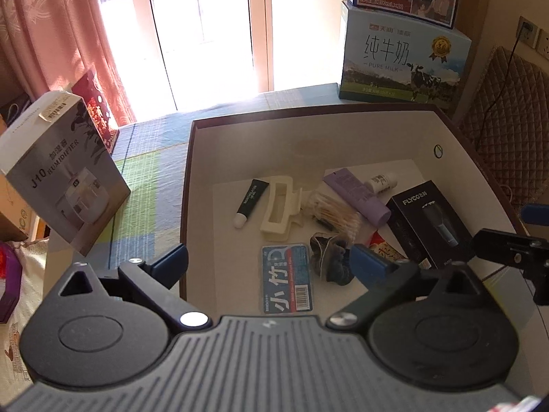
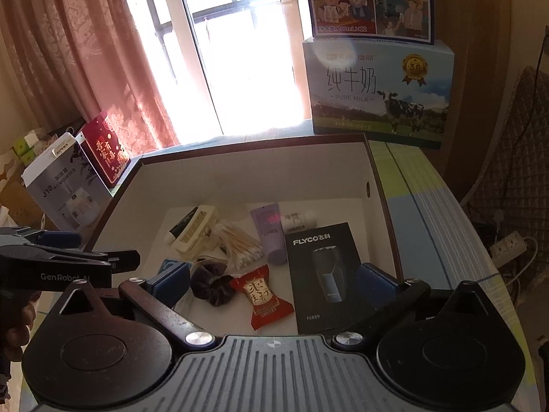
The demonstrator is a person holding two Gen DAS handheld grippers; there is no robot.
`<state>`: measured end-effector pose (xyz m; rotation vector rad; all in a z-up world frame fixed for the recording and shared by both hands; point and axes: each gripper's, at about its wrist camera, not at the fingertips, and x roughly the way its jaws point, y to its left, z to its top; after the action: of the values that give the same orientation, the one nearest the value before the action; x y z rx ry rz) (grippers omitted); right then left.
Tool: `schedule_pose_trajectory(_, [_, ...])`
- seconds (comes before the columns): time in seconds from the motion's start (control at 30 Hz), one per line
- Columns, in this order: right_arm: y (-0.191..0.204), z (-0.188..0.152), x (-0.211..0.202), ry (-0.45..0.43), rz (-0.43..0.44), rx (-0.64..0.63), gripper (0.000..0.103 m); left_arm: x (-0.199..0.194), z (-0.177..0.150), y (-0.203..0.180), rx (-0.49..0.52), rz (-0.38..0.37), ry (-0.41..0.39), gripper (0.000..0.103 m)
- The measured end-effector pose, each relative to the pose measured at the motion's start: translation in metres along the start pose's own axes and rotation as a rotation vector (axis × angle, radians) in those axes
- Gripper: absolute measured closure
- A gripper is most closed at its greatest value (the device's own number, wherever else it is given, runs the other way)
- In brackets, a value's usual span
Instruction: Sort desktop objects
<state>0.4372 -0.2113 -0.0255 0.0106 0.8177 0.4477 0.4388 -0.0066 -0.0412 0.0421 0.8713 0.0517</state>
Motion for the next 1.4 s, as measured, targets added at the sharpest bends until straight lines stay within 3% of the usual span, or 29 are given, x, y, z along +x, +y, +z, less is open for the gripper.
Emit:
schedule_pose_trajectory(0.3, [0.006,-0.022,-0.03,-0.013,-0.022,-0.079,0.002,-0.049,-0.033,-0.005,-0.056,0.023,-0.003,0.004])
schedule_pose_trajectory(0.77, [0.002,-0.061,-0.093,-0.025,0.029,-0.175,0.002,-0.115,-0.082,-0.036,-0.123,0.095,0.008,0.004])
schedule_pose_trajectory(1.4, [-0.002,-0.124,-0.171,-0.033,0.073,-0.204,0.002,-0.188,-0.144,-0.08,-0.12,0.118,-0.003,0.004])
